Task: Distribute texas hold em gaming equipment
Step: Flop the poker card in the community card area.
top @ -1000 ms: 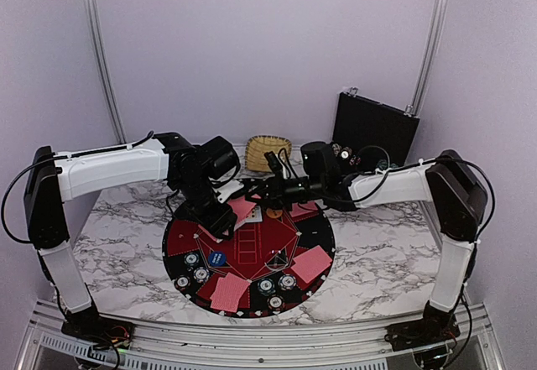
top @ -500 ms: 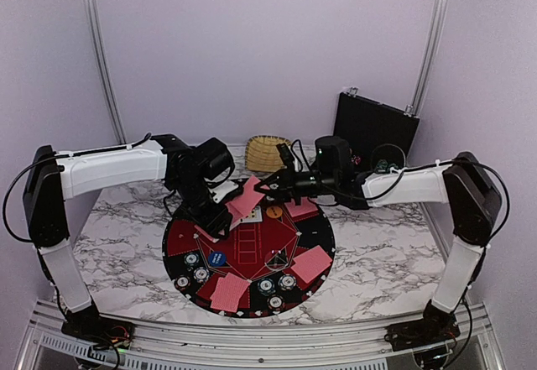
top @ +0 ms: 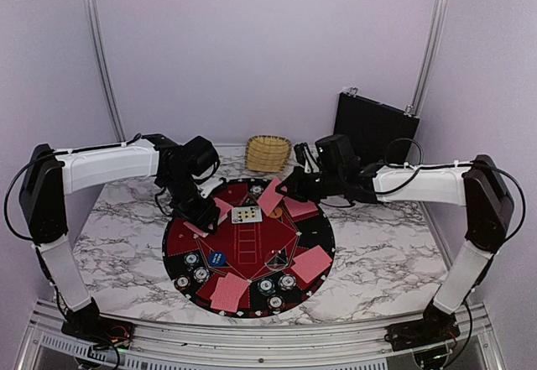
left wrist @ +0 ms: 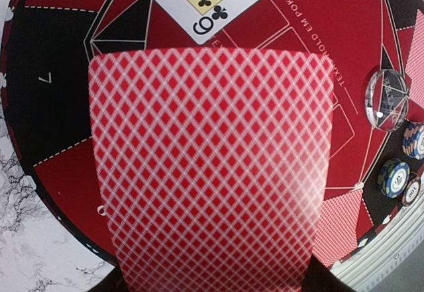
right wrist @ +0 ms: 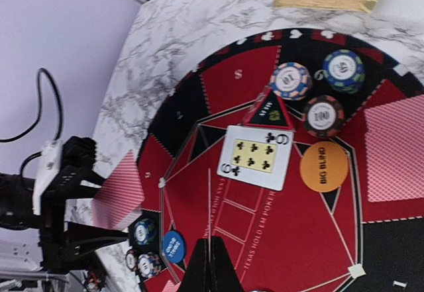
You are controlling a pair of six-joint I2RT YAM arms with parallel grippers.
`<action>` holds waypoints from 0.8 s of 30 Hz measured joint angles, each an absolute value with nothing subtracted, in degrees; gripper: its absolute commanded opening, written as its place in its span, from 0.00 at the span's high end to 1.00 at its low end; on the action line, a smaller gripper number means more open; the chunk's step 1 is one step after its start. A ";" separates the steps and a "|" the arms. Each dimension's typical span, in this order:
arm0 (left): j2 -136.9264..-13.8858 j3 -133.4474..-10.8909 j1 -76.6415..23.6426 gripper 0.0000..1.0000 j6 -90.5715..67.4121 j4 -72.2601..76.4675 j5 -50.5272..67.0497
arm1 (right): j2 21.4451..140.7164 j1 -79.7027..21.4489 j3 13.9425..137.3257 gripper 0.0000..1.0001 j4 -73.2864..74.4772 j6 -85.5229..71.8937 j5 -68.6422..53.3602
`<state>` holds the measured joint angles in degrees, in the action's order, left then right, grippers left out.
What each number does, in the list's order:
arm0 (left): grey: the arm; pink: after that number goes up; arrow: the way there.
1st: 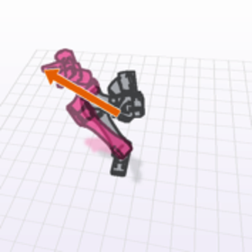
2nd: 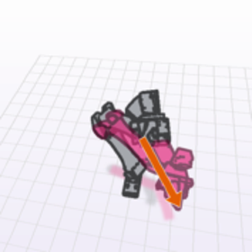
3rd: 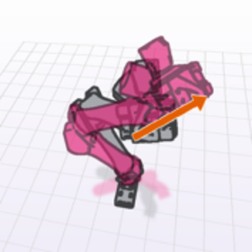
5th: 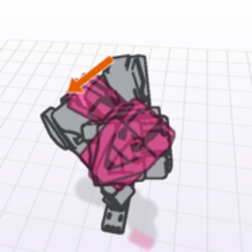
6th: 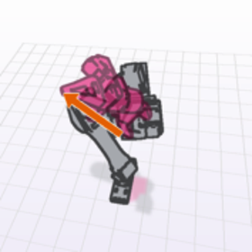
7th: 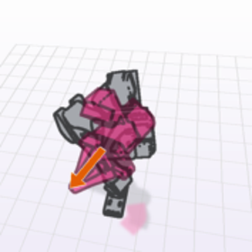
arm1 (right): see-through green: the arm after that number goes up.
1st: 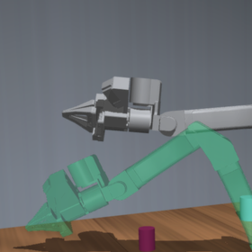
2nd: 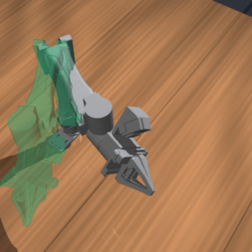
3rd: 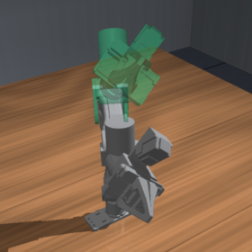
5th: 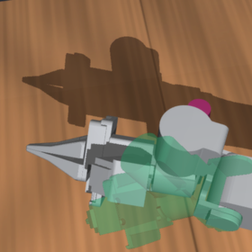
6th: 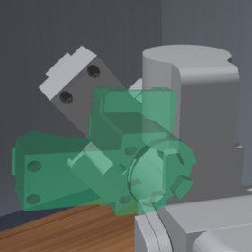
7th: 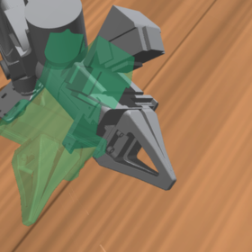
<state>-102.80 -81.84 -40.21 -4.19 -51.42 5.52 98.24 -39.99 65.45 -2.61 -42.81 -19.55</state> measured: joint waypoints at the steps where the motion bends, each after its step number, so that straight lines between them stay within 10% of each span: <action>1: -102.65 -81.47 -39.62 0.57 -4.34 -51.16 5.52 | 98.54 -40.60 66.30 1.00 0.01 -41.60 -16.49; 24: -101.38 -78.54 -34.39 0.57 -5.61 -48.93 5.04 | 120.33 -59.00 92.23 0.99 28.12 -24.49 34.61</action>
<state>-101.38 -78.54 -34.39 -5.61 -48.93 5.04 120.33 -59.00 92.23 28.12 -24.49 34.61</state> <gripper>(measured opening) 0.665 0.007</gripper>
